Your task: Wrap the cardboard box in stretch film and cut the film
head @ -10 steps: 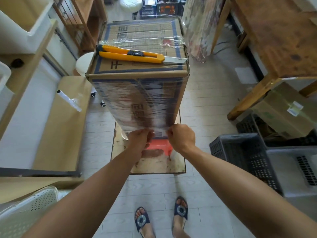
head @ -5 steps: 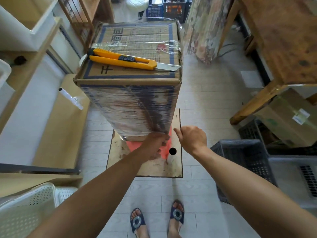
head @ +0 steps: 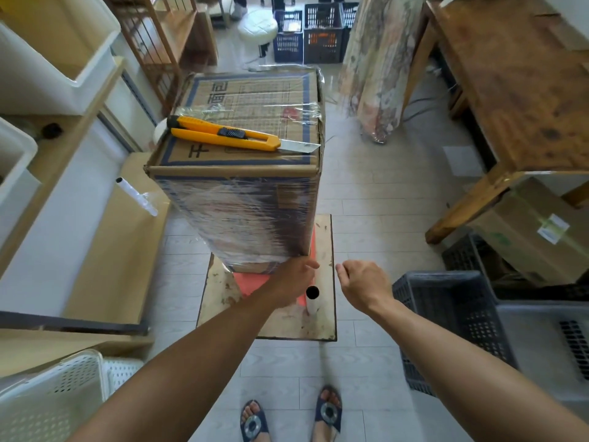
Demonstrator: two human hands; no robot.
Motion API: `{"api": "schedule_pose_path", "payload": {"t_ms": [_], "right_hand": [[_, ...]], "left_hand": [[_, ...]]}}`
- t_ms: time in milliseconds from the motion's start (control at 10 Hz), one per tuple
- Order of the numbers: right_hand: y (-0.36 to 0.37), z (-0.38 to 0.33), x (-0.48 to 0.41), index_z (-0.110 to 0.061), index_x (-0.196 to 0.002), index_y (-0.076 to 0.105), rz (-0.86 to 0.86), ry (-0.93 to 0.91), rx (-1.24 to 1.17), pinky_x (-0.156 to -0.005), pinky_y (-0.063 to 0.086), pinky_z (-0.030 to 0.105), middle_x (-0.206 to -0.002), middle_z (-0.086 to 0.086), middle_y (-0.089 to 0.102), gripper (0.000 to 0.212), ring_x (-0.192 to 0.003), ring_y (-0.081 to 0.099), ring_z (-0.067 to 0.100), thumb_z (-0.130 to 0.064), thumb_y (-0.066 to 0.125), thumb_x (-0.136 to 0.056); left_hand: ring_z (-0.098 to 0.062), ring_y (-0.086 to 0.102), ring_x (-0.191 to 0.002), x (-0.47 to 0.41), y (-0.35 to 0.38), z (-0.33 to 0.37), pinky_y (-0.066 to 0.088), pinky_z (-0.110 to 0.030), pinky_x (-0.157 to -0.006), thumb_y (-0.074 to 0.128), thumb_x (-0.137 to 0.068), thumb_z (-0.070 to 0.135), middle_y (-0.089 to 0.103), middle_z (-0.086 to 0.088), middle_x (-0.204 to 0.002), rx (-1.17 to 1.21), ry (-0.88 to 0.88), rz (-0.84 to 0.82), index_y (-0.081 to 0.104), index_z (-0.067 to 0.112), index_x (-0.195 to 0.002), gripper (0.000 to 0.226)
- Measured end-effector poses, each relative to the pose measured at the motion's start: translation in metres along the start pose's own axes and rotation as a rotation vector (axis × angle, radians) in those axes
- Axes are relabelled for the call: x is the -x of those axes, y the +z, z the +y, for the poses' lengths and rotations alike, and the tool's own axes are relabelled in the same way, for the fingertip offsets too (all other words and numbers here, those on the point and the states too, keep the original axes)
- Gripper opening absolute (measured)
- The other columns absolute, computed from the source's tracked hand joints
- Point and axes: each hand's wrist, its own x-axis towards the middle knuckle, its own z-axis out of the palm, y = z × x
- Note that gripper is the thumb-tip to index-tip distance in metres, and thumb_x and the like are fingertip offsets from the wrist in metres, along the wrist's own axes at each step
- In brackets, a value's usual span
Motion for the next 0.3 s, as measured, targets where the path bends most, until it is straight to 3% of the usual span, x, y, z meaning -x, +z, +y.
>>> {"api": "schedule_pose_path", "payload": {"t_ms": [100, 200, 300], "right_hand": [[0.004, -0.008, 0.008, -0.014, -0.088, 0.061, -0.074, -0.009, -0.105, -0.055, 0.036, 0.03, -0.081, 0.006, 0.064, 0.028, -0.068, 0.053, 0.021, -0.028, 0.039, -0.099], [0.015, -0.016, 0.021, -0.018, -0.108, 0.061, -0.129, -0.026, -0.119, -0.069, 0.046, 0.034, -0.1, 0.006, 0.066, 0.024, -0.084, 0.059, 0.024, -0.03, 0.041, -0.099], [0.02, -0.025, 0.027, -0.02, -0.115, 0.057, -0.126, -0.084, -0.154, -0.078, 0.05, 0.037, -0.11, 0.004, 0.063, 0.023, -0.096, 0.061, 0.026, -0.03, 0.044, -0.099]], "left_hand": [[-0.016, 0.061, -0.107, 0.003, -0.01, -0.014, 0.047, -0.025, -0.075, 0.051, -0.094, 0.029, 0.065, 0.004, -0.124, 0.042, -0.022, 0.022, 0.068, 0.033, -0.111, 0.024], [-0.018, 0.063, -0.103, 0.013, -0.018, -0.021, 0.052, -0.032, -0.082, 0.052, -0.094, 0.024, 0.068, 0.004, -0.112, 0.041, 0.04, 0.045, 0.07, 0.023, -0.108, 0.023], [-0.009, 0.061, -0.093, 0.024, -0.027, -0.025, 0.047, -0.022, -0.074, 0.048, -0.099, 0.021, 0.065, 0.011, -0.102, 0.079, 0.072, 0.125, 0.07, 0.018, -0.108, 0.023]]}}
